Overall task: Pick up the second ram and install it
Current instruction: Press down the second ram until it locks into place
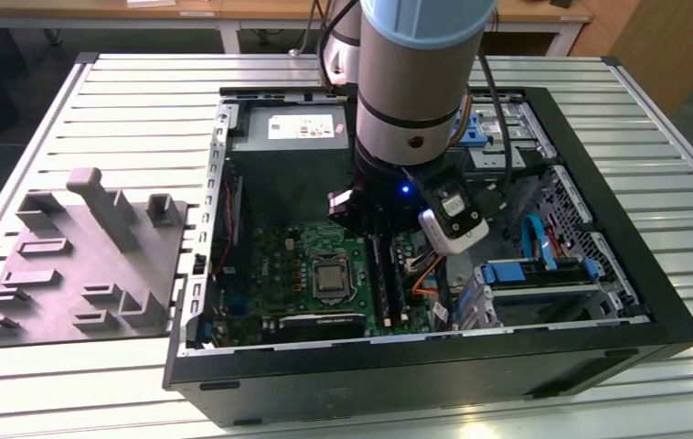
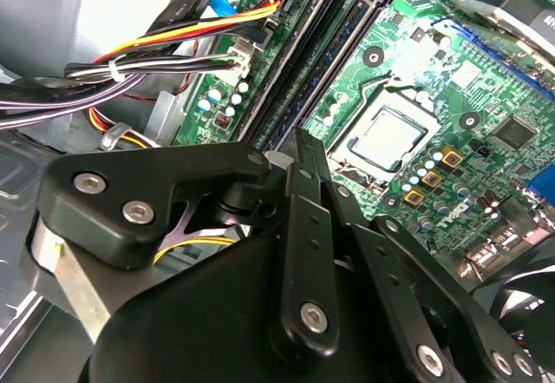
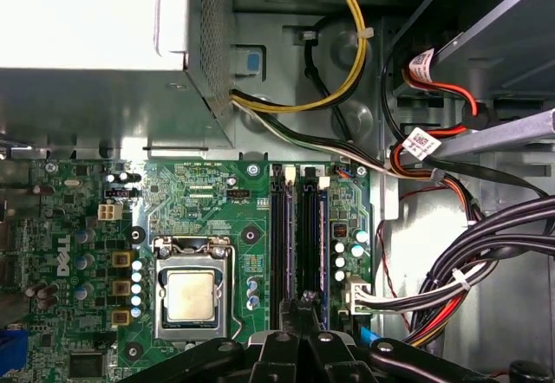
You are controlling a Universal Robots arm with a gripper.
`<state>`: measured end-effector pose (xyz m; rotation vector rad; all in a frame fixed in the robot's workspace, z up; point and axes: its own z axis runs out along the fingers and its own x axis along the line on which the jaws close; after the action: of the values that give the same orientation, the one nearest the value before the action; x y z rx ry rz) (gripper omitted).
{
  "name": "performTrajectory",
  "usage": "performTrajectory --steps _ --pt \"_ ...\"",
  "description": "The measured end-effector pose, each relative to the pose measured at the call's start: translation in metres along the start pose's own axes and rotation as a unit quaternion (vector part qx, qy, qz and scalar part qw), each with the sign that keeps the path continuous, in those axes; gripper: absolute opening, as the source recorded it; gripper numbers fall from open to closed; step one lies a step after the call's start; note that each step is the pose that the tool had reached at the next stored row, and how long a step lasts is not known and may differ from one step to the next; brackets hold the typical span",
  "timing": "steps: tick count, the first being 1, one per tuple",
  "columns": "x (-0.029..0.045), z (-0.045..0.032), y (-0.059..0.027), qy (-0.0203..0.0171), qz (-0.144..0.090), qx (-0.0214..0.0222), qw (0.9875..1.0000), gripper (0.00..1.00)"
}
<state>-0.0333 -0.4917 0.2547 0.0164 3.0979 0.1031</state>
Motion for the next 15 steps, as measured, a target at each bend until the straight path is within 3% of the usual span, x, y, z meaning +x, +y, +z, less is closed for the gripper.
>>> performTrajectory --steps 6,15 --pt "0.0001 0.0004 0.0042 0.0000 0.000 0.0000 1.0000 0.10" --pt "0.0003 0.0024 0.0197 0.0000 0.000 0.0000 1.0000 0.10"
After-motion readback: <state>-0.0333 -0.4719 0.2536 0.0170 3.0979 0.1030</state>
